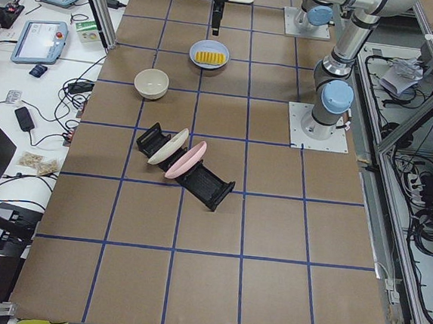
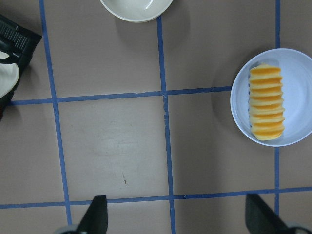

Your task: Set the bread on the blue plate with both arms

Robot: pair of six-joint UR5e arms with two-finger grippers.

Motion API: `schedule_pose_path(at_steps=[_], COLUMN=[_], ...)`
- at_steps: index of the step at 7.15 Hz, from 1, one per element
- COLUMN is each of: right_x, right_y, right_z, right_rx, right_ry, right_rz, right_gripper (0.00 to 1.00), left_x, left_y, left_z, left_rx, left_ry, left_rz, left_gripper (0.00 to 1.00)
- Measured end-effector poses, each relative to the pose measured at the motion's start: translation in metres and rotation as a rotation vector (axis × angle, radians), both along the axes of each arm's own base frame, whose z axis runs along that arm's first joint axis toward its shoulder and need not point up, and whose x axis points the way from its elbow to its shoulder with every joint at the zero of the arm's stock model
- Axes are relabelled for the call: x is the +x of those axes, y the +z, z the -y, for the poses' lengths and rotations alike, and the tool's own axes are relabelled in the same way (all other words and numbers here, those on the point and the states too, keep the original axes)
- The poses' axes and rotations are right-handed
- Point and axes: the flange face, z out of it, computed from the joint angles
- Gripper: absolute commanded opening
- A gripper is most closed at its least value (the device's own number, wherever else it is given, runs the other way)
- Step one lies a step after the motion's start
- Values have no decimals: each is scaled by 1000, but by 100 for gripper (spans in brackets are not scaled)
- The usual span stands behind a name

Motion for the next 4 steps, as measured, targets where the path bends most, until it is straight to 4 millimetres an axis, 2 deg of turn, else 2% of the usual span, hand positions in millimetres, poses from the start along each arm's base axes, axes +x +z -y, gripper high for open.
schedule_pose_path(at_steps=[4], right_x=[9], right_y=[-4], right_z=[0], right_rx=[10], right_ry=[9], right_rz=[41], right_gripper=[100], left_x=[-6], left_y=[-4], left_z=[2], left_rx=[0], left_ry=[-12], left_rz=[-4], left_gripper=[100])
